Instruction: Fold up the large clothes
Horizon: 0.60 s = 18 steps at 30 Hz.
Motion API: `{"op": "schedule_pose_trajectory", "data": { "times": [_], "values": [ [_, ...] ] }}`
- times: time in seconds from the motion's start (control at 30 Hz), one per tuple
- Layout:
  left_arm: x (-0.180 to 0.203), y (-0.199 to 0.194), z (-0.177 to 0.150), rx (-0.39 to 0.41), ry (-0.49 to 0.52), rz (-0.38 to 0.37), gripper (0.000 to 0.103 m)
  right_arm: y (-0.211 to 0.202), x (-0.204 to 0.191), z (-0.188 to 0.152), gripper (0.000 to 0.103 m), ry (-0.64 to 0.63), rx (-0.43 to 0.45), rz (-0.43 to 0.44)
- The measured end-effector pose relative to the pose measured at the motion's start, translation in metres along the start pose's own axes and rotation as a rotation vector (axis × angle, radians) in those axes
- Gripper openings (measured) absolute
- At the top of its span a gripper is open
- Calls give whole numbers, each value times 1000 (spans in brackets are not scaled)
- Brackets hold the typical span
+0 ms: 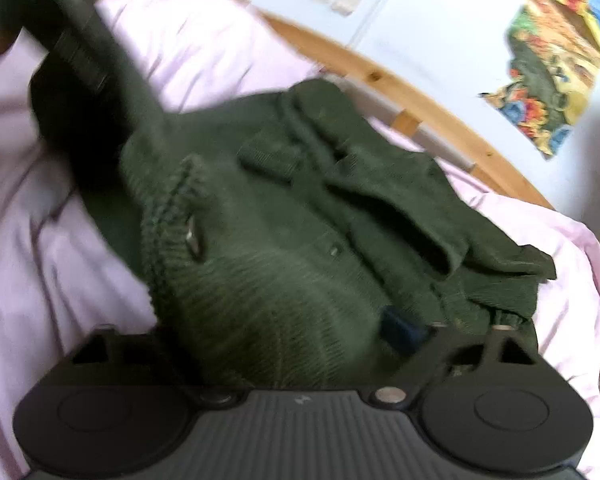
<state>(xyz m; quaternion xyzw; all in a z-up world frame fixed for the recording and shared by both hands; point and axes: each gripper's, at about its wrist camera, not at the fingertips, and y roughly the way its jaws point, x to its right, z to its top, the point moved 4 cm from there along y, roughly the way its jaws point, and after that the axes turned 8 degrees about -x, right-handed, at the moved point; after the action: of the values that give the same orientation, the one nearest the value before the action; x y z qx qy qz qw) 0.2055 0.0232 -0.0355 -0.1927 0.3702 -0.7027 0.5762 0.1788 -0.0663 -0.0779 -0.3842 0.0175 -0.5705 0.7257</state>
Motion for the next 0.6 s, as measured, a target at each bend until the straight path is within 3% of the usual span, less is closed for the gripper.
{"op": "schedule_pose_trajectory", "data": {
  "times": [0.07,0.17,0.23,0.3,0.4,0.5,0.6],
  "values": [
    [1,0,0,-2,5,-2,19,-2,12,4,62,69,25,31],
    [5,-3,-1,17,23,-12,25,2,27,9,53,167,19,91],
    [9,-6,-2,35,46,-24,37,5,37,11,47,221,16,128],
    [17,-11,-3,62,87,-42,60,7,46,13,46,261,13,157],
    [35,-16,-9,94,188,-59,78,7,57,15,46,314,13,188],
    [53,-7,-18,76,302,-19,82,6,59,13,45,345,15,200],
    [57,20,-29,-17,354,42,80,4,58,14,45,341,19,197]
  ]
}}
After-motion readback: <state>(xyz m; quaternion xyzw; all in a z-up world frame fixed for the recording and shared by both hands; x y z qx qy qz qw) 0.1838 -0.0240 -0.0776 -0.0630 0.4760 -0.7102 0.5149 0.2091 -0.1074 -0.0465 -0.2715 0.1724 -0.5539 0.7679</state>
